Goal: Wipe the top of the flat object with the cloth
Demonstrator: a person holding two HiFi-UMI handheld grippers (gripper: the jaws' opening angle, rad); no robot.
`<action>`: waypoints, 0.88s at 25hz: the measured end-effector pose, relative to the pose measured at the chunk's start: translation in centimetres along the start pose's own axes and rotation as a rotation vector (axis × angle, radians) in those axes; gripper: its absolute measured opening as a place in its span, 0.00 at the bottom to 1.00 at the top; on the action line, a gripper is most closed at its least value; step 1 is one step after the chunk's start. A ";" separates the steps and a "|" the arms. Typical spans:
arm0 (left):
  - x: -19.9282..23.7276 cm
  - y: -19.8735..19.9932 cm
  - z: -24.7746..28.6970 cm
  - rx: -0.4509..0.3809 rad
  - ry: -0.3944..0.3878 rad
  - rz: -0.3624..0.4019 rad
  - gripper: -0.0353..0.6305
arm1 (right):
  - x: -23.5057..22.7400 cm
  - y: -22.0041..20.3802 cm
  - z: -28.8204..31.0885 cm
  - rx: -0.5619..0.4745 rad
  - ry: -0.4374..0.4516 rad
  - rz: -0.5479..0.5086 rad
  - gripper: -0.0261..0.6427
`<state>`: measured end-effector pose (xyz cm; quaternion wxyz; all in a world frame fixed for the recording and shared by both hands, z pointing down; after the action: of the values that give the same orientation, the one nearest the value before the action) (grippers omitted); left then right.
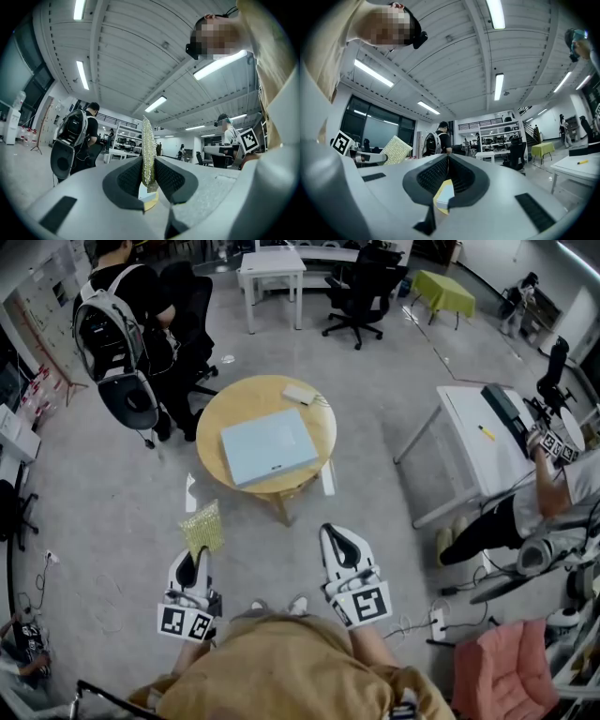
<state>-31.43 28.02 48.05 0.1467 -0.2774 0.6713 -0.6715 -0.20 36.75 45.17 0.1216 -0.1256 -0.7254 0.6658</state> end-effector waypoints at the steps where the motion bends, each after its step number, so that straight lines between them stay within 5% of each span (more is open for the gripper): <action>1: -0.2 -0.1 0.0 -0.004 0.007 -0.001 0.15 | -0.3 -0.2 -0.2 0.001 0.002 0.005 0.04; 15: 0.3 -0.6 0.6 0.018 0.037 -0.010 0.15 | -0.7 -0.5 1.7 -0.006 0.032 0.038 0.04; 22: 1.6 -1.9 7.7 0.017 -0.018 -0.031 0.15 | -4.7 -1.8 4.0 0.044 -0.026 0.016 0.04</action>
<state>-28.02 20.91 49.76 0.1448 -0.2924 0.6598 -0.6769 2.81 31.19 46.57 0.1092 -0.1200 -0.7109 0.6843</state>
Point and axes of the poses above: the fingertips, and each gripper's own axes: z forward along the fingers, x to its left, y out of its top, the point moved 8 cm from there along -z, backward along the fingers, and after that the axes turned 11 degrees about y, right-handed, at the moved point
